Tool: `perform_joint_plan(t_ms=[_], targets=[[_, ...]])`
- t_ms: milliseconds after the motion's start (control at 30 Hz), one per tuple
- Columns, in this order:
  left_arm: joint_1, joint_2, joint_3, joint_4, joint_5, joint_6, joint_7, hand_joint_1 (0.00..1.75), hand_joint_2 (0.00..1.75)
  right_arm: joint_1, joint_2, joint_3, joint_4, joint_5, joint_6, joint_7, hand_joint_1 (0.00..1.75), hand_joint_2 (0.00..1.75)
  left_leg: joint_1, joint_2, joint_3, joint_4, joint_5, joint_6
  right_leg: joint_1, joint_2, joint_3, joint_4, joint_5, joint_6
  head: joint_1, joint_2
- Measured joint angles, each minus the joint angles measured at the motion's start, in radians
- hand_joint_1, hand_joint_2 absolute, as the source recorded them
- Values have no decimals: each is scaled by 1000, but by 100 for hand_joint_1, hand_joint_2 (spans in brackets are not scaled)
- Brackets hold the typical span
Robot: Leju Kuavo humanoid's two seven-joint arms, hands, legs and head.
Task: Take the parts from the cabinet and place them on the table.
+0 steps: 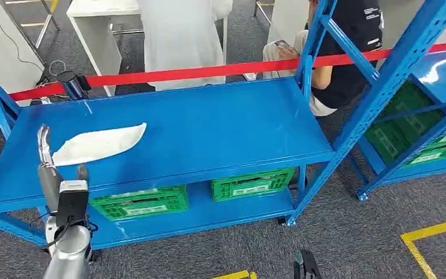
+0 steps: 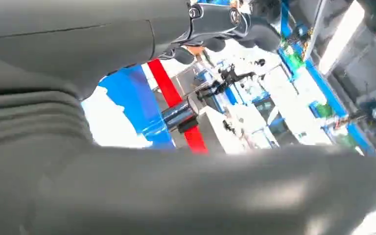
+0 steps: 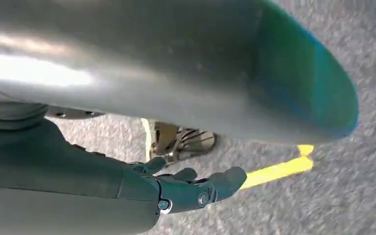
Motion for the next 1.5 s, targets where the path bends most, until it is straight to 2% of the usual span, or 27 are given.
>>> perform_joint_plan(t_ms=[33, 67, 100, 133, 200, 233, 300, 333, 533, 767, 900, 1133, 1267, 1400, 1500], targets=[[0, 0, -4, 9, -6, -1, 4, 0, 175, 0, 0, -2, 0, 0, 0, 0, 0, 0, -4, -2, 6, 0, -8, 4, 2, 0, -57, 77, -18, 0, 1, 0], [0, 1, -6, 18, -11, -5, 5, 0, 175, 1, 0, -5, 0, 0, -1, -1, 0, 0, -8, -5, 13, 1, -15, 6, 5, 0, -101, 118, -9, -3, 1, 0], [0, 0, -6, 25, -14, -8, 7, 0, 175, 3, 0, -6, 0, 0, -1, -2, 0, 0, -12, -8, 22, 3, -23, 7, 9, 0, -116, 106, 26, -7, 1, 0], [0, 0, -6, 29, -15, -9, 8, 0, 175, 4, 0, -6, 0, 0, -1, -3, 0, 0, -14, -11, 32, 4, -30, 8, 13, 0, -109, 54, 81, -13, 1, 0], [-1, 0, -6, 36, -18, -12, 10, 0, 175, 4, -3, -7, 0, 1, -1, -11, 0, 0, -19, -13, 53, 6, -45, 7, 24, 1, -58, -118, 206, -33, 2, 0], [-2, -1, -6, 40, -20, -12, 10, 0, 175, 3, -6, -8, 0, 1, -2, -16, 0, 0, -23, -13, 60, 5, -49, 5, 31, 1, -46, -145, 196, -48, -1, 0], [-5, -2, -7, 46, -22, -15, 10, 0, 175, 0, -7, -13, 0, 2, -6, -25, 0, 0, -24, -16, 56, 7, -52, -3, 28, 2, -39, -171, 201, -43, -3, 0], [-5, -3, -7, 49, -26, -15, 10, 0, 175, 1, -8, -16, 0, 2, -7, -28, 0, 0, -24, -15, 57, 7, -55, 3, 29, 2, -38, -171, 202, -38, -2, 0], [-11, -7, -19, 77, -118, 35, 37, 0, 175, 3, -24, -31, 0, 9, -34, -10, 0, 0, -23, -15, 63, 0, -55, -2, 29, 3, -35, -171, 198, -44, -2, 0], [-70, -1, -73, 155, -323, 47, 71, 0, 175, 2, -36, -48, 0, 18, -41, 7, 0, 0, -23, -15, 64, -1, -54, -4, 29, 3, -34, -171, 197, -45, -2, 0], [-158, 12, -122, 260, -445, 73, 88, 0, 175, 1, -45, -50, 0, 35, -34, 0, 0, 0, -24, -15, 65, -1, -54, -4, 28, 2, -32, -171, 197, -45, -2, 0], [-259, 46, -179, 415, -481, 92, 65, 0, 175, -3, -50, -50, 0, 42, -19, -29, 0, 0, -25, -15, 66, -1, -54, -4, 27, 3, -31, -172, 198, -44, -2, 0], [-287, 61, -206, 477, -500, 106, 78, 0, 175, -12, -50, -55, 0, 35, -16, -42, 0, 0, -25, -15, 66, -1, -54, -4, 27, 2, -31, -172, 197, -44, -2, 0], [-312, 72, -227, 522, -497, 85, 83, 0, 175, -16, -50, -55, 0, 53, -14, -45, 0, 0, -25, -15, 66, -1, -54, -4, 27, 2, -31, -172, 197, -44, -2, 0], [-323, 84, -228, 550, -463, -20, 87, 0, 175, -23, -50, -55, 0, 63, -11, -56, 0, 0, -25, -15, 66, -1, -54, -4, 27, 3, -31, -172, 197, -44, -2, 0]])
